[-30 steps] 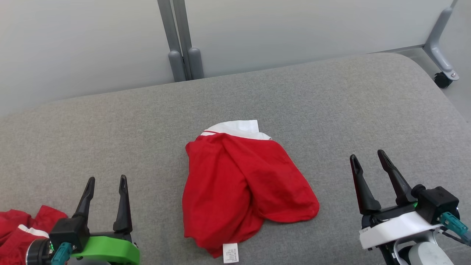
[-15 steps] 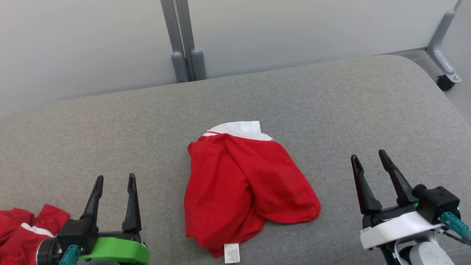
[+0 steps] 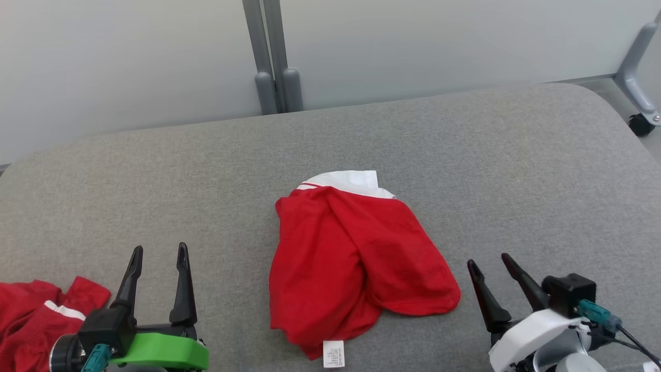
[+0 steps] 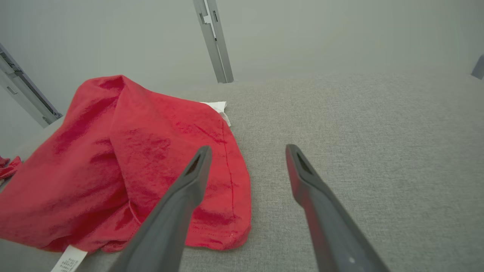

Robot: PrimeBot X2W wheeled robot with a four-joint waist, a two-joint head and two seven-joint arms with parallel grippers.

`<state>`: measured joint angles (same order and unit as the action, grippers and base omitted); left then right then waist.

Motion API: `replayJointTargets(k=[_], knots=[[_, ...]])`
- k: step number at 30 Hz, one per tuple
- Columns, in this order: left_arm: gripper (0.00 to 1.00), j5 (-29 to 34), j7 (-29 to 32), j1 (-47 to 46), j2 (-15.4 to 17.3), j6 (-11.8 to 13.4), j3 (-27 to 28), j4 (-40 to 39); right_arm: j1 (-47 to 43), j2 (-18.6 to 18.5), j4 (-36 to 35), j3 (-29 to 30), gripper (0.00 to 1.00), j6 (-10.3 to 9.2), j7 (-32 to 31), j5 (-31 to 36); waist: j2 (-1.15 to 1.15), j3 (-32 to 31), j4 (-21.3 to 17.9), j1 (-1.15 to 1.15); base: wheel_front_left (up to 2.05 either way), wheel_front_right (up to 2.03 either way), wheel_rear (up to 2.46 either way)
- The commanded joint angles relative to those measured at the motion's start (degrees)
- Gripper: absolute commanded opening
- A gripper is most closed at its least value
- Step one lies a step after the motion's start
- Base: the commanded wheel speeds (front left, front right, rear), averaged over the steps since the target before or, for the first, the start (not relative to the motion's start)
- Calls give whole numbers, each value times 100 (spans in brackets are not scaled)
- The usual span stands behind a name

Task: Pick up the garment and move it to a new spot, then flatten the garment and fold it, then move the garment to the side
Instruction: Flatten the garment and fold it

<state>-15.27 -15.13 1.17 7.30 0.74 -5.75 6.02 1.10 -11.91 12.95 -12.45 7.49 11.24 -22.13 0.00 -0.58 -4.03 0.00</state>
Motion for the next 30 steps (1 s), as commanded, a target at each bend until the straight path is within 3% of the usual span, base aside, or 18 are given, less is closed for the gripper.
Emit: replayJointTargets(k=[1, 4, 6, 9, 10, 12, 14, 15, 17, 21, 22, 30], knots=[[100, 26, -3, 38, -10, -21, 33, 13, 203, -32, 142, -77, 100, 0, -192, -71, 0, 28, 122, 0, 0, 0, 0], [100, 43, -3, 15, -47, -52, 51, 56, 423, 42, 576, -162, 100, 0, -791, -238, 0, 56, 292, 0, 0, 0, 0], [100, 59, -3, -14, -73, -69, 51, 66, 575, 87, 841, -150, 60, -1, -1202, -321, 0, 85, 424, 0, 0, 0, 0], [100, 80, -3, -68, -101, -85, 73, 83, 752, 163, 1162, -54, 18, 0, -1728, -398, 0, 161, 590, 0, 0, 0, 0], [100, 84, -3, -95, -112, -105, 74, 89, 781, 192, 1297, 10, 17, 0, -1915, -399, 0, 188, 648, 0, 0, 0, 0], [100, 102, -3, -140, -136, -124, 71, 99, 845, 242, 1441, 101, 33, 0, -2110, -371, 0, 244, 755, 0, 0, 0, 0], [100, 111, -3, -165, -146, -139, 88, 111, 862, 260, 1617, 228, 34, 0, -2277, -296, 0, 292, 834, 0, 0, 0, 0], [100, 116, -3, -175, -155, -149, 96, 116, 868, 271, 1673, 265, 45, 0, -2331, -255, 0, 309, 859, 0, 0, 0, 0], [100, 124, -3, -210, -173, -167, 104, 122, 872, 323, 1788, 333, 51, 0, -2419, -194, 0, 354, 916, 0, 0, 0, 0], [100, 129, -3, -230, -187, -199, 150, 130, 833, 378, 1949, 349, 33, 0, -2549, -149, 0, 401, 975, 0, 0, 0, 0], [100, 129, -3, -228, -191, -210, 162, 130, 830, 382, 1965, 346, 3, 0, -2543, -148, 0, 408, 984, 0, 0, 0, 0], [100, 178, -3, -221, -234, -256, 216, 162, 856, 309, 1790, 291, 0, -1, -2277, -190, 0, 406, 962, 0, 0, 0, 0]])
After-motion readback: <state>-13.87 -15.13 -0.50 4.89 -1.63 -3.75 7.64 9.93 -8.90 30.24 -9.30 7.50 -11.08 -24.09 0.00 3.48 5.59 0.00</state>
